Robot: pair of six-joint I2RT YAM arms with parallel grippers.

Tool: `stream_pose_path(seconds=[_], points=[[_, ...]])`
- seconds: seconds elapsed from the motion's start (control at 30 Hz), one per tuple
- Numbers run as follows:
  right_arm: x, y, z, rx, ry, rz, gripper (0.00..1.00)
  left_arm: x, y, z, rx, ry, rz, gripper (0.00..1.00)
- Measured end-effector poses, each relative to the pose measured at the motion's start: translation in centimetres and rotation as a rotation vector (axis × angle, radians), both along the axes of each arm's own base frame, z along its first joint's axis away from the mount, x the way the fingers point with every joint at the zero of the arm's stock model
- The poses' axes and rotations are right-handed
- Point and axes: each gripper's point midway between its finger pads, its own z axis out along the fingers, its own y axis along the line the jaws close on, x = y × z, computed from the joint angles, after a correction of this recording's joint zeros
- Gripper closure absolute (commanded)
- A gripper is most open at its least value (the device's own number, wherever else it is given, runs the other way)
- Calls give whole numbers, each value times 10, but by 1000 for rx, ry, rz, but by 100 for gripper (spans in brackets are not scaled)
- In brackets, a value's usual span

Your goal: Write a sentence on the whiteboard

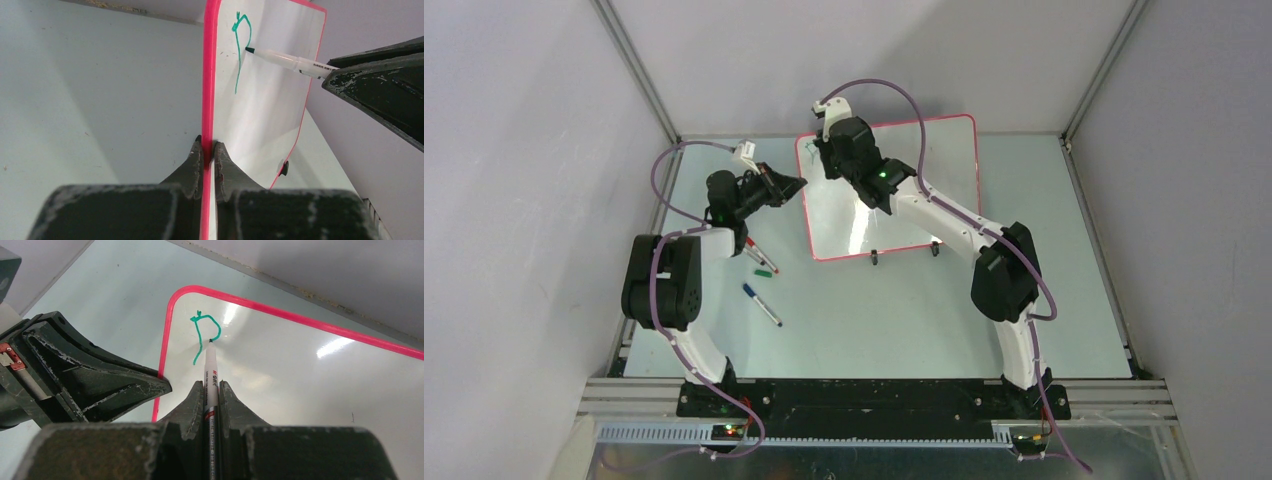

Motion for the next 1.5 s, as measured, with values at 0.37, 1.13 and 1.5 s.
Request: stream_pose_path(seconds=[0.37, 1.13, 1.5], points=[[-2, 4, 0, 1, 3, 24, 100, 0, -1, 1, 5, -6, -2, 100], [-39, -20, 0, 7, -6, 83, 100, -3, -4, 4, 2, -22, -27, 100], [-39, -24, -6, 4, -13, 70, 100, -3, -5, 4, 2, -22, -30, 100]])
